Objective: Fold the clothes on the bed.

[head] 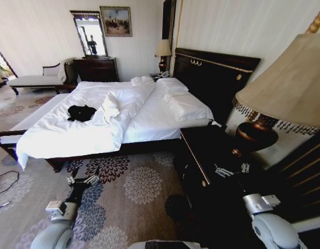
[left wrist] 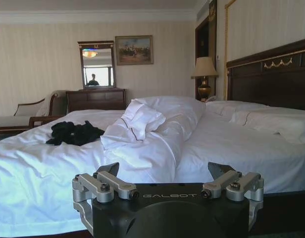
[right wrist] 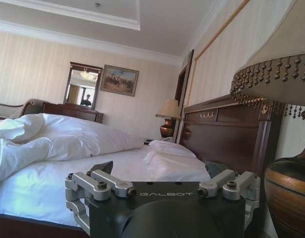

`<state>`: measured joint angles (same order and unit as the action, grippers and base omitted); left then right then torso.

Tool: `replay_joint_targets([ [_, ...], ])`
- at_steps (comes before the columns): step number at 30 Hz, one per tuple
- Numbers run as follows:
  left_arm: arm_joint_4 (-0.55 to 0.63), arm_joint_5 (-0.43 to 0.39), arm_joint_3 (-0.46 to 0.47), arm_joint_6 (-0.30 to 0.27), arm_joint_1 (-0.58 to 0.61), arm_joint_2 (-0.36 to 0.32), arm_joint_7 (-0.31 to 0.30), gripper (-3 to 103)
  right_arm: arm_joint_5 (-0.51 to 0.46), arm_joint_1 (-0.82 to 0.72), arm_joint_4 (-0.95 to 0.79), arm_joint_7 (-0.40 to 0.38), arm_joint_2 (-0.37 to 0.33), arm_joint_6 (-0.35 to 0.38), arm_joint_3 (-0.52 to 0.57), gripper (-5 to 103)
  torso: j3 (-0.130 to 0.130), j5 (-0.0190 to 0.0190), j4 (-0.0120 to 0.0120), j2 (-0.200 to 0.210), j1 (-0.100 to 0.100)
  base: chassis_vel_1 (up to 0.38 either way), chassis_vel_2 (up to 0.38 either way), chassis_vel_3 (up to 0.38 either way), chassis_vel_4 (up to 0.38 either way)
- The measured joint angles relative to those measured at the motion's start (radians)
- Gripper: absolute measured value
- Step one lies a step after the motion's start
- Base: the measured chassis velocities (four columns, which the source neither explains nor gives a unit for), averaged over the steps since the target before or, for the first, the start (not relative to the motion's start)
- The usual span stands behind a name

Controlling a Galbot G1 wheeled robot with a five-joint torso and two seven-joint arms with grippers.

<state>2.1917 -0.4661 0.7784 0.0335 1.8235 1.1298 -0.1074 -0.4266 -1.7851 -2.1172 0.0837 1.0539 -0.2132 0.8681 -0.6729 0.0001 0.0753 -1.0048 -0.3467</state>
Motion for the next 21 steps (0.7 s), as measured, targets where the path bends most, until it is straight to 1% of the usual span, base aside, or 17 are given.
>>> replay_joint_targets([
  [3,-0.021,-0.008,0.004,0.004,0.002,-0.007,0.003,100,0.000,-0.016,-0.001,0.020,-0.001,-0.004,0.009,100,0.000,-0.0001,0.0001,0.000,0.000,0.000,0.000,0.000,0.000],
  [10,-0.025,-0.016,0.012,0.005,0.005,0.002,0.007,100,0.000,-0.020,0.010,0.025,0.005,-0.011,0.015,100,0.000,0.0001,-0.0001,0.000,0.000,0.000,0.000,0.000,0.000],
  [12,-0.044,-0.011,0.012,0.006,-0.008,0.005,0.007,100,0.004,-0.027,0.011,0.030,0.008,-0.014,0.017,100,0.000,-0.0001,0.0001,0.000,0.000,0.000,0.000,0.000,0.000],
  [21,-0.027,0.001,0.011,0.014,0.009,0.007,0.008,100,0.006,-0.034,0.011,0.034,0.015,-0.015,0.017,100,0.000,0.0000,0.0001,0.000,0.000,0.000,0.000,0.000,0.000],
])
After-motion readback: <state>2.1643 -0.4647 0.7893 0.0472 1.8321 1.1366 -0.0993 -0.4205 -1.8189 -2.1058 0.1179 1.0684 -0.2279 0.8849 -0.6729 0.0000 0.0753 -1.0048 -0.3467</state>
